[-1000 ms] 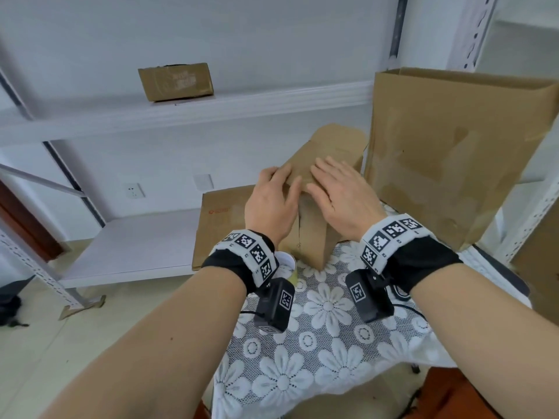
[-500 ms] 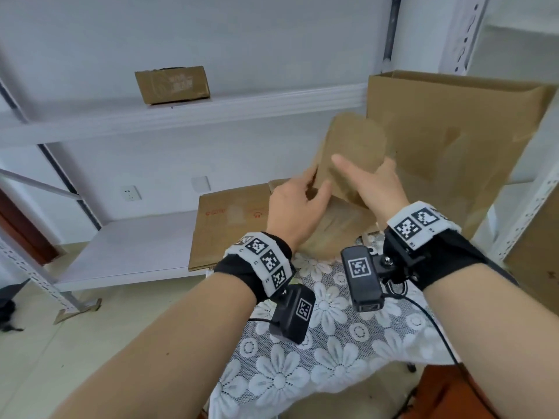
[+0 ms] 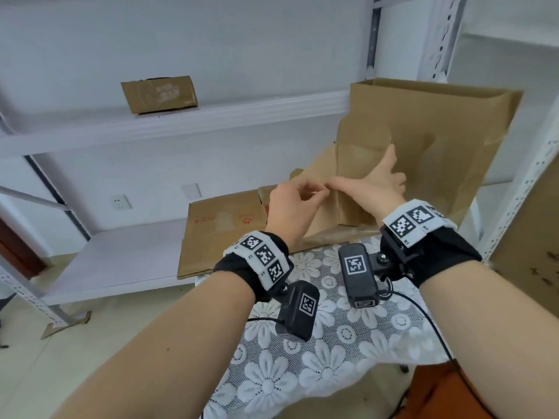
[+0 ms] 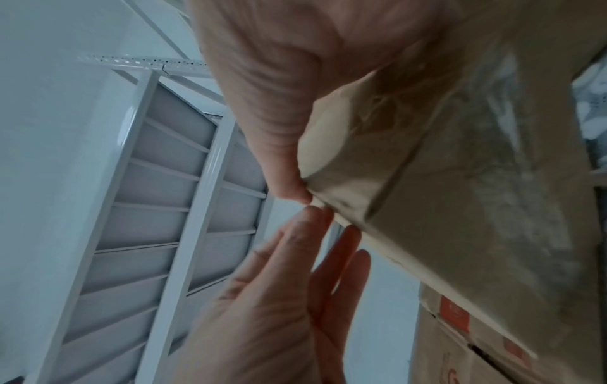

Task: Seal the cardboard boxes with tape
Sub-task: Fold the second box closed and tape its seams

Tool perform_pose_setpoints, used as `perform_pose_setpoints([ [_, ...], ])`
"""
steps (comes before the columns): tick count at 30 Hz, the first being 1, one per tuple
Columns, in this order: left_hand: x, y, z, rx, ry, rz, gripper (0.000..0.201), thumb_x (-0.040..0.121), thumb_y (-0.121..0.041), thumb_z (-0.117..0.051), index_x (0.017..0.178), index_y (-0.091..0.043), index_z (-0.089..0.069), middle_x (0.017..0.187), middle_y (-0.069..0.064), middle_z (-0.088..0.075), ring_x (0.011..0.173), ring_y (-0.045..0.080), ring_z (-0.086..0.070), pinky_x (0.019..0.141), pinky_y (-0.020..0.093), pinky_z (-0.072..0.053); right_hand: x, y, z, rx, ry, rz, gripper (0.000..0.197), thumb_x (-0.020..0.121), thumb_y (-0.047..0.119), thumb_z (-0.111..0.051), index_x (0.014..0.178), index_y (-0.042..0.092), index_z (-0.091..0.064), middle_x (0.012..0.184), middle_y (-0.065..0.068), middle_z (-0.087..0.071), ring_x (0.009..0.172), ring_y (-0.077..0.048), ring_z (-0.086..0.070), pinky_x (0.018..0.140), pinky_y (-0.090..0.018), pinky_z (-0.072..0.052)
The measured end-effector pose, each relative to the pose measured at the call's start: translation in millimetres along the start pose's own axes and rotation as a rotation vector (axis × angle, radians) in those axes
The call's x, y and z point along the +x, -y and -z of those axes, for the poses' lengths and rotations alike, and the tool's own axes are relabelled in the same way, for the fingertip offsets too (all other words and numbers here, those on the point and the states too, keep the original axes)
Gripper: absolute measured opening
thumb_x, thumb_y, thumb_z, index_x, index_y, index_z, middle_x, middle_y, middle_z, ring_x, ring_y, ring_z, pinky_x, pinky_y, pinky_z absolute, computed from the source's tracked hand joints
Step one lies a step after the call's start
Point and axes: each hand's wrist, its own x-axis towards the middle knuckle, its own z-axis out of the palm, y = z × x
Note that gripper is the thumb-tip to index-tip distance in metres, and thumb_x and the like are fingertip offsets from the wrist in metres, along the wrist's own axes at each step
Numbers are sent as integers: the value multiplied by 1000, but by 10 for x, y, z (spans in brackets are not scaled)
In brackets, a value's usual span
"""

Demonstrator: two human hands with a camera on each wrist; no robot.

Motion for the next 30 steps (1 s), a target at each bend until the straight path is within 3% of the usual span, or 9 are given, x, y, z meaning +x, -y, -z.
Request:
perform_pose_setpoints([
  [3, 49, 22, 51, -106, -70, 121, 15, 84, -26, -75, 75, -22, -64, 83, 4, -73, 84, 20, -70, 86, 45, -56, -83, 21, 36, 36, 9, 107, 123, 58, 49, -76, 146, 43, 10, 140, -15, -26, 130, -32, -29, 108, -50, -28],
  [5, 70, -1, 107, -143, -115, 156, 16, 85, -26, -74, 75, -20, -62, 85, 6, -73, 85, 23, -70, 81, 42, -58, -168, 61, 62, 130, -20, 231, 119, 61, 45, -76, 146, 44, 7, 141, -11, -24, 130, -28, -29, 110, -50, -27],
  [8, 103, -112, 193, -248, -106, 177, 14, 87, -16, -72, 80, -10, -62, 82, 8, -68, 73, 16, -68, 64, 32, -59, -279, 190, 143, 272, -128, 466, 116, 64, 33, -79, 148, 42, 1, 139, -3, -25, 130, -15, -30, 110, -36, -26],
  [11, 209, -244, 274, -253, -102, 130, 14, 87, -16, -72, 83, -7, -62, 76, 7, -68, 71, 16, -65, 75, 37, -59, -266, 373, 254, 325, -236, 613, 117, 66, 24, -81, 151, 36, -1, 142, 1, -22, 127, 1, -27, 105, -21, -22],
  [13, 304, -345, 313, -306, -112, 133, 13, 88, -14, -71, 81, -8, -61, 77, 8, -68, 72, 17, -66, 77, 36, -59, -185, 517, 335, 321, -340, 657, 116, 65, 24, -81, 152, 32, -3, 140, 5, -21, 125, 2, -25, 106, -19, -22],
  [15, 396, -432, 326, -364, -107, 140, 14, 88, -12, -71, 78, -10, -61, 77, 7, -68, 72, 17, -66, 77, 34, -59, -56, 642, 415, 294, -469, 661, 116, 63, 30, -81, 152, 30, -7, 136, 6, -22, 126, -6, -28, 108, -29, -28],
  [17, 480, -495, 321, -427, -103, 156, 13, 89, -14, -71, 79, -11, -63, 77, 6, -68, 71, 16, -64, 76, 31, -58, 97, 738, 463, 245, -585, 630, 116, 59, 34, -81, 151, 29, -11, 138, -1, -26, 129, -16, -31, 108, -39, -31],
  [19, 596, -532, 305, -486, -103, 192, 12, 90, -17, -69, 82, -11, -65, 76, 3, -68, 70, 15, -63, 74, 26, -58, 256, 812, 480, 201, -666, 578, 116, 56, 40, -79, 151, 30, -13, 139, -5, -28, 128, -22, -34, 105, -44, -32],
  [30, 1318, -630, 224, -497, -96, 211, 13, 94, -17, -64, 83, -11, -63, 78, 3, -68, 67, 12, -62, 69, 24, -56, 1098, 1084, 455, 17, -884, 488, 110, 58, 48, -77, 150, 25, -22, 145, -17, -29, 131, -33, -34, 108, -51, -27],
])
